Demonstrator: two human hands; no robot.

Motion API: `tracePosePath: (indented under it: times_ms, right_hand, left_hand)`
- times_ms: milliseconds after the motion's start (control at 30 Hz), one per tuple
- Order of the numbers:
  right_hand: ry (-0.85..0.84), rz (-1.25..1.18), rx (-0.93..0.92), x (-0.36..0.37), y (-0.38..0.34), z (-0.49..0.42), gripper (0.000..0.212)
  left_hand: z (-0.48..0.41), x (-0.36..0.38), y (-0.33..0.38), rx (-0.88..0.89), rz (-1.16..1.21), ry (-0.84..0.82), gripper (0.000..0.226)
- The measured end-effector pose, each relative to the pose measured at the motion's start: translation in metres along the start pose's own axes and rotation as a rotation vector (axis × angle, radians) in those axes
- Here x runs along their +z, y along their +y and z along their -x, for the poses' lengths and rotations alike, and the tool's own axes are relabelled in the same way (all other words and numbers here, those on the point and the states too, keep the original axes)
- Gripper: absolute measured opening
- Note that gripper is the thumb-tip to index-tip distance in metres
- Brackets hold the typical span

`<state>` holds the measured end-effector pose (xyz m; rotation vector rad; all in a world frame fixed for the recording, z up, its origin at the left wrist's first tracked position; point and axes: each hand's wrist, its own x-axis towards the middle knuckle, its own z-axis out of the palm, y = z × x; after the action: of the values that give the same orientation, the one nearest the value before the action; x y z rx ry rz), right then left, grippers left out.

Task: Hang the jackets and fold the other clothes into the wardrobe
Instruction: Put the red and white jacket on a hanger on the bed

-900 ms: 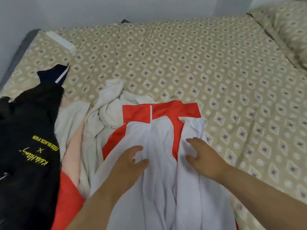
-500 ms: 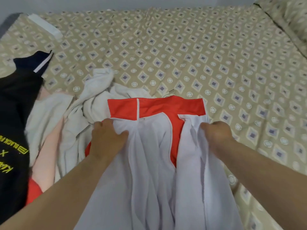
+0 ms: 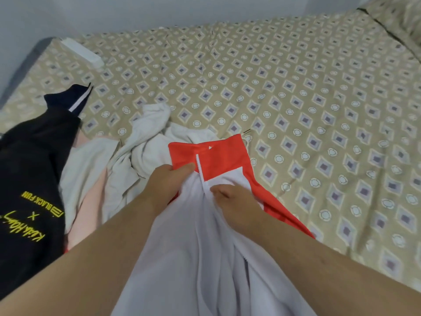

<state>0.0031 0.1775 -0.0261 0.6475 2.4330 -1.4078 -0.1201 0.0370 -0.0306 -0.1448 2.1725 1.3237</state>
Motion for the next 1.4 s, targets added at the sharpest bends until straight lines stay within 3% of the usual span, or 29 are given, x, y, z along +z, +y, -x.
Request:
tracePosePath:
  times_ms: [167, 433, 633, 700, 833, 967, 1067, 1167, 1300, 1400]
  right_hand:
    - [-0.073, 0.003, 0.019, 0.006, 0.017, 0.014, 0.038]
    - [-0.048, -0.287, 0.017, 0.0, 0.031, 0.048, 0.044]
    - [0.403, -0.402, 0.054, -0.037, 0.028, 0.094, 0.042]
    - [0.444, -0.463, 0.114, -0.052, 0.019, 0.107, 0.034]
    - [0.209, -0.49, 0.123, -0.079, -0.019, 0.134, 0.052]
    - [0.002, -0.577, 0.012, -0.107, -0.078, 0.181, 0.035]
    - [0.061, -0.645, 0.022, -0.122, -0.113, 0.223, 0.034]
    - [0.173, -0.634, -0.02, -0.14, -0.149, 0.272, 0.007]
    - [0.32, -0.649, -0.081, -0.16, -0.198, 0.337, 0.016]
    - [0.384, -0.718, -0.129, -0.177, -0.229, 0.38, 0.011]
  left_hand:
    - [0.001, 0.022, 0.0, 0.095, -0.01, 0.037, 0.032]
    - [0.03, 0.059, -0.015, 0.167, 0.078, 0.011, 0.02]
    - [0.083, 0.046, -0.002, 0.013, 0.433, -0.204, 0.025]
    - [0.109, 0.036, 0.007, -0.018, 0.576, -0.284, 0.034]
    - [0.167, 0.01, 0.029, -0.042, 0.68, -0.371, 0.04]
    - [0.236, -0.022, 0.07, 0.009, 0.652, -0.398, 0.052]
    - [0.282, -0.04, 0.096, 0.049, 0.605, -0.264, 0.045]
    - [0.33, -0.054, 0.126, 0.109, 0.658, -0.248, 0.041]
    - [0.394, -0.071, 0.164, 0.188, 0.746, -0.213, 0.043]
    - [0.441, -0.078, 0.195, 0.229, 0.766, -0.247, 0.045]
